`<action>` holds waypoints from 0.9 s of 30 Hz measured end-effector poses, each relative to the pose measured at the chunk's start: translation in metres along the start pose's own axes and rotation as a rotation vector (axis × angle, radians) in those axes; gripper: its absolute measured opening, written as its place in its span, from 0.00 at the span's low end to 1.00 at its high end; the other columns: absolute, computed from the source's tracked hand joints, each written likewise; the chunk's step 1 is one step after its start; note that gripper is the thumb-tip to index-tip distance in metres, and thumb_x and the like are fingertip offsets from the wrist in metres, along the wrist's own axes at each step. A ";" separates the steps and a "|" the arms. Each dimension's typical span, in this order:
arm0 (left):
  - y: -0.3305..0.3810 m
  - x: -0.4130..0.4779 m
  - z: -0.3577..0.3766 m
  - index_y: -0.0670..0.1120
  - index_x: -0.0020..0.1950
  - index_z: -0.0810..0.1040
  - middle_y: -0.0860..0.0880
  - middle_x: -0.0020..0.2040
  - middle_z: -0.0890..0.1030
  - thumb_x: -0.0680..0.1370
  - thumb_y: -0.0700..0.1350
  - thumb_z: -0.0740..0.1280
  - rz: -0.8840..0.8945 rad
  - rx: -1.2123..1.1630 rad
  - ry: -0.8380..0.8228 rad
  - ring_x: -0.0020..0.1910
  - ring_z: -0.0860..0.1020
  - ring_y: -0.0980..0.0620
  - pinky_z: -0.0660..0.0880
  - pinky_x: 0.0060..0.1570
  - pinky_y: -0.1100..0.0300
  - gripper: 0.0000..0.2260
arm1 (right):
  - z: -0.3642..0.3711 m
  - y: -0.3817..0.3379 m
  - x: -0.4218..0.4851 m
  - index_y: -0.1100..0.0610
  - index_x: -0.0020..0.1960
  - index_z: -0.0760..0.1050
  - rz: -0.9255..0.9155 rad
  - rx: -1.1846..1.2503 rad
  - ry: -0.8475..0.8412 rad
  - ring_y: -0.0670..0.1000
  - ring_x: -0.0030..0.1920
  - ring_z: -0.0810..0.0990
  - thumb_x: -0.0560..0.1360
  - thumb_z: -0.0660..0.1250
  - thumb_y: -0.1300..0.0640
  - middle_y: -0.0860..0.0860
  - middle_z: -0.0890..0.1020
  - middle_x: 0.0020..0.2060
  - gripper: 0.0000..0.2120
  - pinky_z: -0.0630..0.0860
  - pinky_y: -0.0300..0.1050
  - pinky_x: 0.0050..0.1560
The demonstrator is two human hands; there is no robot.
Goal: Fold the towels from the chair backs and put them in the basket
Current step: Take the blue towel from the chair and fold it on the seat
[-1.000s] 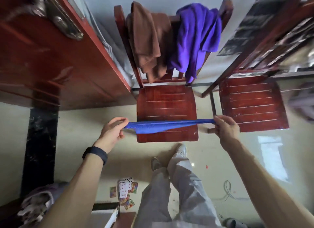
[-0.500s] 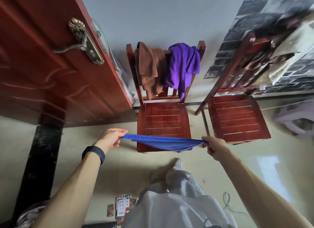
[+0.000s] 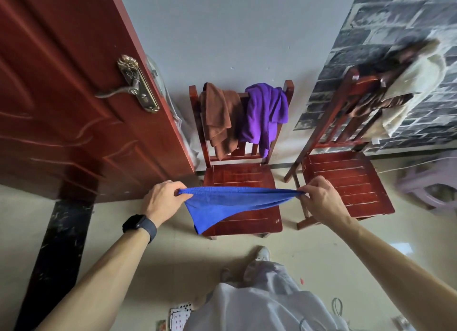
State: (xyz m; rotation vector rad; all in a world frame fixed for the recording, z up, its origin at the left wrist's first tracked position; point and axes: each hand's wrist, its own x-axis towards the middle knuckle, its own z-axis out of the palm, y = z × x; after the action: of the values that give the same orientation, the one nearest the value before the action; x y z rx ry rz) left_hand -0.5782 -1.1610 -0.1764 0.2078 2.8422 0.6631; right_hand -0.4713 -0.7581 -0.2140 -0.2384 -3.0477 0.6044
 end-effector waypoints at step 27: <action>-0.042 0.015 -0.001 0.59 0.49 0.85 0.47 0.41 0.83 0.75 0.53 0.72 0.067 0.303 0.001 0.43 0.81 0.44 0.69 0.37 0.58 0.04 | -0.020 -0.001 -0.007 0.61 0.42 0.83 -0.265 -0.080 -0.146 0.60 0.34 0.79 0.77 0.73 0.59 0.54 0.80 0.32 0.07 0.77 0.51 0.32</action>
State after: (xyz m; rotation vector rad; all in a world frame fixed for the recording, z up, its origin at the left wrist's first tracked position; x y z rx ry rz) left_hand -0.5969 -1.1957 -0.1973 0.3520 2.9357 0.2398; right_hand -0.4636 -0.7527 -0.1950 0.2158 -3.1664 0.5027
